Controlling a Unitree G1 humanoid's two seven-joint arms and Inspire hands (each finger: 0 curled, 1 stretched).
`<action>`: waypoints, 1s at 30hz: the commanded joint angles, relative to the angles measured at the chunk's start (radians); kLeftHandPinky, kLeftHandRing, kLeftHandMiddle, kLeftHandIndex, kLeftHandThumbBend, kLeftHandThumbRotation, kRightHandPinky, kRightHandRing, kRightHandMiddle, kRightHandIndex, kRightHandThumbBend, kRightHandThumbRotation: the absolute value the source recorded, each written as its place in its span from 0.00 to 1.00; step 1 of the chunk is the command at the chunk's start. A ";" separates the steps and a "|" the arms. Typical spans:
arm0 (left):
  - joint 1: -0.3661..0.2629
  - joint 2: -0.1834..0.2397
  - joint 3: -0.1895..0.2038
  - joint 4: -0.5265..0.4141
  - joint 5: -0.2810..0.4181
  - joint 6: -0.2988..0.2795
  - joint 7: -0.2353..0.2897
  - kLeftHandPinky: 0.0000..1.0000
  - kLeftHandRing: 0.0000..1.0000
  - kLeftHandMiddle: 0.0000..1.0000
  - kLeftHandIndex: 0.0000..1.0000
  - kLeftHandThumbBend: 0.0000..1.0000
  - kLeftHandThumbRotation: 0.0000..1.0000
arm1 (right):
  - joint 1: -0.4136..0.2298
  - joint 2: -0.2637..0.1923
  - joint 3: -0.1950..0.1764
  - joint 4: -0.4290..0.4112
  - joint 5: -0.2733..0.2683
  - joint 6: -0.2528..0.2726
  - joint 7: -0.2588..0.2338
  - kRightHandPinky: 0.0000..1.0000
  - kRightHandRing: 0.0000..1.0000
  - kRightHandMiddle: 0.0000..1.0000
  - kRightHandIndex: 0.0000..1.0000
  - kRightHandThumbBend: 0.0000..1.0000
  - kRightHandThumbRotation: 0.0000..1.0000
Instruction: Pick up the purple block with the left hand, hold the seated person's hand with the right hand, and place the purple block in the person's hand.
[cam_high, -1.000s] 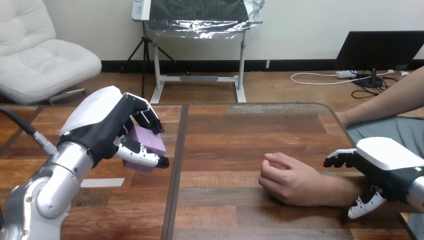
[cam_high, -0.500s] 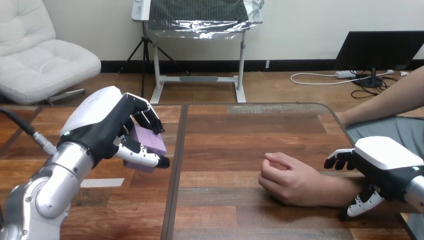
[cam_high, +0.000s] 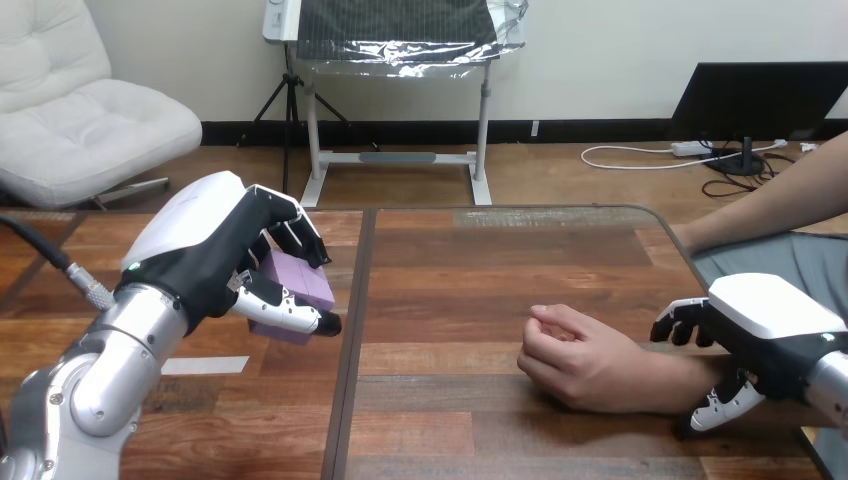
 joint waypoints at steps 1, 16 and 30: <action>-0.064 0.006 0.034 -0.037 -0.003 -0.006 0.003 0.38 0.40 0.45 0.44 0.74 0.00 | 0.010 0.075 0.055 0.021 0.006 0.016 0.032 0.52 0.66 0.70 0.71 0.85 0.17; -0.066 0.003 0.039 -0.032 -0.010 -0.016 0.008 0.39 0.41 0.45 0.44 0.75 0.00 | 0.007 0.093 0.084 0.007 -0.009 0.054 0.074 0.51 0.65 0.69 0.71 0.84 0.21; -0.065 0.003 0.046 -0.037 -0.013 -0.016 0.011 0.35 0.38 0.43 0.44 0.74 0.00 | 0.001 0.112 0.127 0.010 -0.016 0.106 0.161 0.49 0.61 0.69 0.72 0.79 0.24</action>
